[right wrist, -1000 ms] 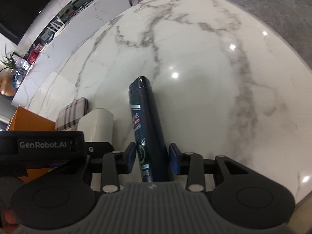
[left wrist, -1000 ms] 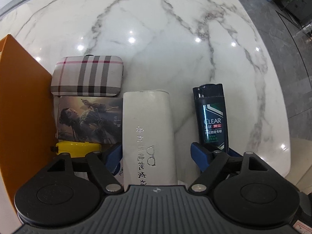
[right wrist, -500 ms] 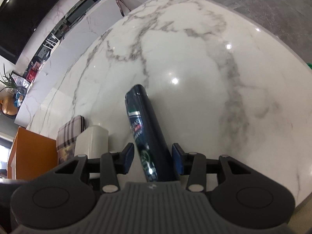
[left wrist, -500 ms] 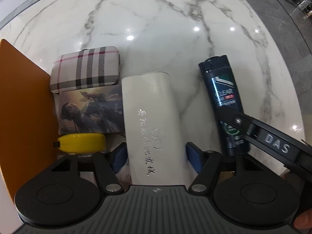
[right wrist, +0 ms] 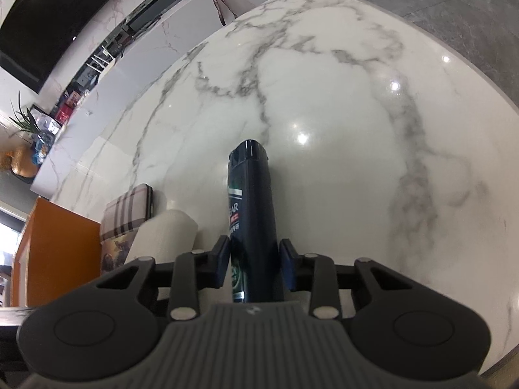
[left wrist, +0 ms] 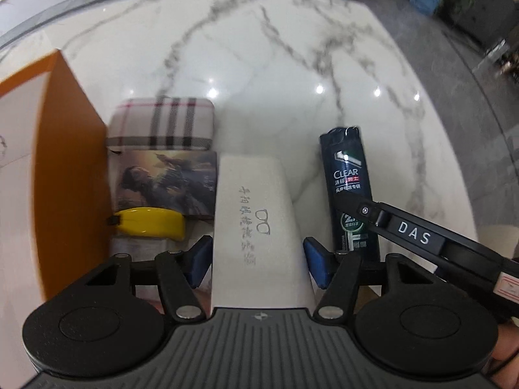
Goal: Organize rigid objects
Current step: 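Grasp the white glasses case with the left gripper while the right carries the shampoo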
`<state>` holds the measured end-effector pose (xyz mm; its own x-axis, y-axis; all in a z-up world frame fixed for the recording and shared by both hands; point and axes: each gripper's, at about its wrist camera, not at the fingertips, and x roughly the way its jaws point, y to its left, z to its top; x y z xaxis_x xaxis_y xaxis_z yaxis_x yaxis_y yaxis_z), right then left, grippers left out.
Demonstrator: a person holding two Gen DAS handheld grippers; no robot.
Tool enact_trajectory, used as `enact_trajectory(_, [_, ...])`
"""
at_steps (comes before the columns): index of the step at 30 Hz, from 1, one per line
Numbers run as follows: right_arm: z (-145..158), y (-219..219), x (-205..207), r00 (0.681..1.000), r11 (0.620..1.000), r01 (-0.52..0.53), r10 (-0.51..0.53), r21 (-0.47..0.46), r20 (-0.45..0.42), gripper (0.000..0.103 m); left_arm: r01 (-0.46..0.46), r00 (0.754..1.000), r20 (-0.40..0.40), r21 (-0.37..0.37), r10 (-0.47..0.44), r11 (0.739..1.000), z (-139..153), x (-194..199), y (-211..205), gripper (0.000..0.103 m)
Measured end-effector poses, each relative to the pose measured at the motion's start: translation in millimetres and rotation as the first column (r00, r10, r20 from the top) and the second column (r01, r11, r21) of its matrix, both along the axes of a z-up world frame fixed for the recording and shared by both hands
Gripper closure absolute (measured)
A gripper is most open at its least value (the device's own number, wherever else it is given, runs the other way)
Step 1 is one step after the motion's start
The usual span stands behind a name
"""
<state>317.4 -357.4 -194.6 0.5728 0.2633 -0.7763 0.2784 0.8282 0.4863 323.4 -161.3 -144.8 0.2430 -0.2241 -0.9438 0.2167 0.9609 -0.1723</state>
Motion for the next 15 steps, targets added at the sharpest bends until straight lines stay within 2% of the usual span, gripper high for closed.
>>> enact_trajectory(8, [29.8, 11.8, -19.2, 0.993, 0.999, -0.036, 0.037, -0.01, 0.112, 0.07, -0.035, 0.999, 0.038, -0.094, 0.039, 0.995, 33.8, -25.1, 34.1, 0.036])
enact_trajectory(15, [78.6, 42.0, -54.1, 0.97, 0.995, -0.093, 0.098, -0.032, 0.224, 0.07, -0.039, 0.992, 0.112, -0.184, 0.06, 0.982, 78.9, -50.2, 72.8, 0.035])
